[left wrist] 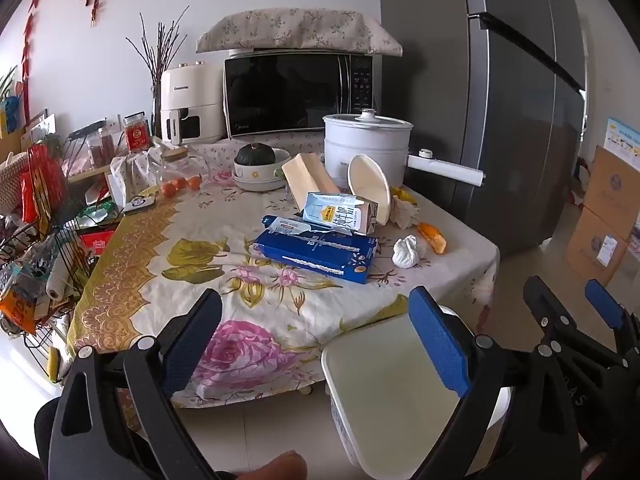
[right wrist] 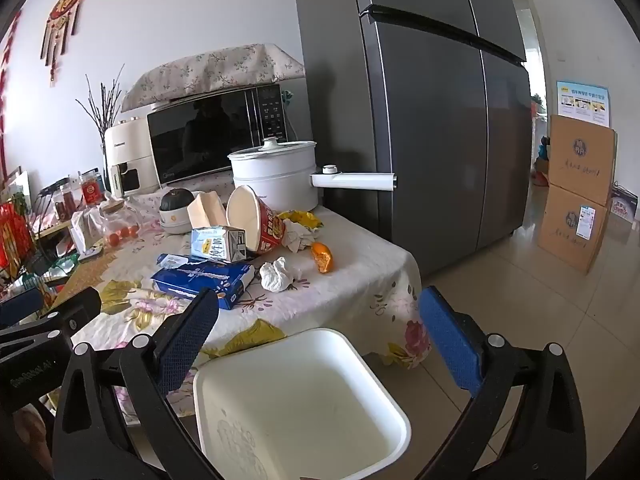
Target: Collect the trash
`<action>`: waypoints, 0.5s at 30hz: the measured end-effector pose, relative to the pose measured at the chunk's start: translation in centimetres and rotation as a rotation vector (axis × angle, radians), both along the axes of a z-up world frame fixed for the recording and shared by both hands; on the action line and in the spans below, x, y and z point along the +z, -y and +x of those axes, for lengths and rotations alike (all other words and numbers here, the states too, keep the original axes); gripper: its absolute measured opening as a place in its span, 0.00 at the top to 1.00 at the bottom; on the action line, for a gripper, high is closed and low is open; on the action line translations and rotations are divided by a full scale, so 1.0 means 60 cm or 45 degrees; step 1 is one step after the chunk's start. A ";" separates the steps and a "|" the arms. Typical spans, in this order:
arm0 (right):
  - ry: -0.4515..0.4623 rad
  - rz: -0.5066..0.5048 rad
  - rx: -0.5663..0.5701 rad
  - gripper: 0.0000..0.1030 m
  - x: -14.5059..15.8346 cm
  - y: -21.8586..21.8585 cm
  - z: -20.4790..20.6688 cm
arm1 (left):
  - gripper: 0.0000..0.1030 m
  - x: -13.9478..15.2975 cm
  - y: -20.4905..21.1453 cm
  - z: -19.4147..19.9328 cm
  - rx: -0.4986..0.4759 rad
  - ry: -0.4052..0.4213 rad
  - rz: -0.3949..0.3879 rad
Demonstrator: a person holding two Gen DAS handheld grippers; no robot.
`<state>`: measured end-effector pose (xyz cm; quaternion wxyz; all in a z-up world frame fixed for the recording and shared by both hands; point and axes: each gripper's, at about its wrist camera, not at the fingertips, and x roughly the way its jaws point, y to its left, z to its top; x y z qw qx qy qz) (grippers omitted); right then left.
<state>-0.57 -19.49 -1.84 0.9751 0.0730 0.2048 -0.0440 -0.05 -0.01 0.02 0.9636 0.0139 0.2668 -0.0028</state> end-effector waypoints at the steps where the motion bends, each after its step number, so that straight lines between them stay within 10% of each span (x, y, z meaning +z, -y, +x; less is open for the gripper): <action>1: -0.003 -0.001 0.000 0.07 0.000 0.000 0.000 | 0.11 0.000 0.000 0.000 0.001 -0.002 -0.001; 15: 0.000 0.004 0.000 0.07 -0.006 -0.002 -0.002 | 0.11 0.003 -0.004 -0.001 -0.002 -0.010 -0.017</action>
